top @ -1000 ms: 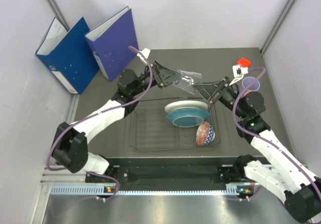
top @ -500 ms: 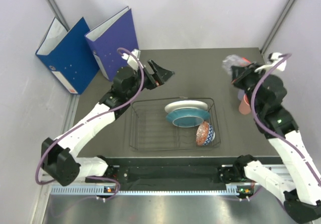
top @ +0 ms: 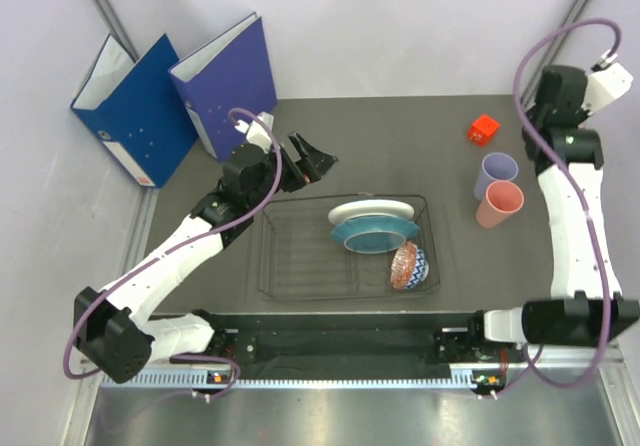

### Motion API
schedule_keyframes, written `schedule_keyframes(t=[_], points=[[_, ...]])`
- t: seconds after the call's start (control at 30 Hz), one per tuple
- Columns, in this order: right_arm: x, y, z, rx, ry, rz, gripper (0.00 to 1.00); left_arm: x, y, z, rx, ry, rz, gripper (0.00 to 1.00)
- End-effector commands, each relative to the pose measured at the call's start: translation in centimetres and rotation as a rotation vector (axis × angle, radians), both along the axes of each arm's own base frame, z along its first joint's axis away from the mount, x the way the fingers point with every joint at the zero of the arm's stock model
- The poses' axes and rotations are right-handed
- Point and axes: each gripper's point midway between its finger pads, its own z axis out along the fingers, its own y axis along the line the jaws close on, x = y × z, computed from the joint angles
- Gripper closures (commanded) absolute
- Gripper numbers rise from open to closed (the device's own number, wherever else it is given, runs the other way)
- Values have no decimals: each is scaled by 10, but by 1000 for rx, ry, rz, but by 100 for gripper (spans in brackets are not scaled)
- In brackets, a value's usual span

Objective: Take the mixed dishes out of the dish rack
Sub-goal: Place the cup at the center of the board.

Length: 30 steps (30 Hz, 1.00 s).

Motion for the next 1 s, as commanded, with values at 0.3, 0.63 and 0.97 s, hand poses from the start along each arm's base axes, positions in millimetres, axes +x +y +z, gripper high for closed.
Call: schedule_keyframes(t=[0.3,0.63,0.97], points=[[19,-107,-98,241,197,-234,100,-12,-1,-2,-1,-14,-50,1],[28,-116,-150,291,283,-233,100,-19,-10,-14,-21,9,-110,1],[36,-111,-219,394,385,-208,100,-21,-15,-29,-30,59,-126,1]])
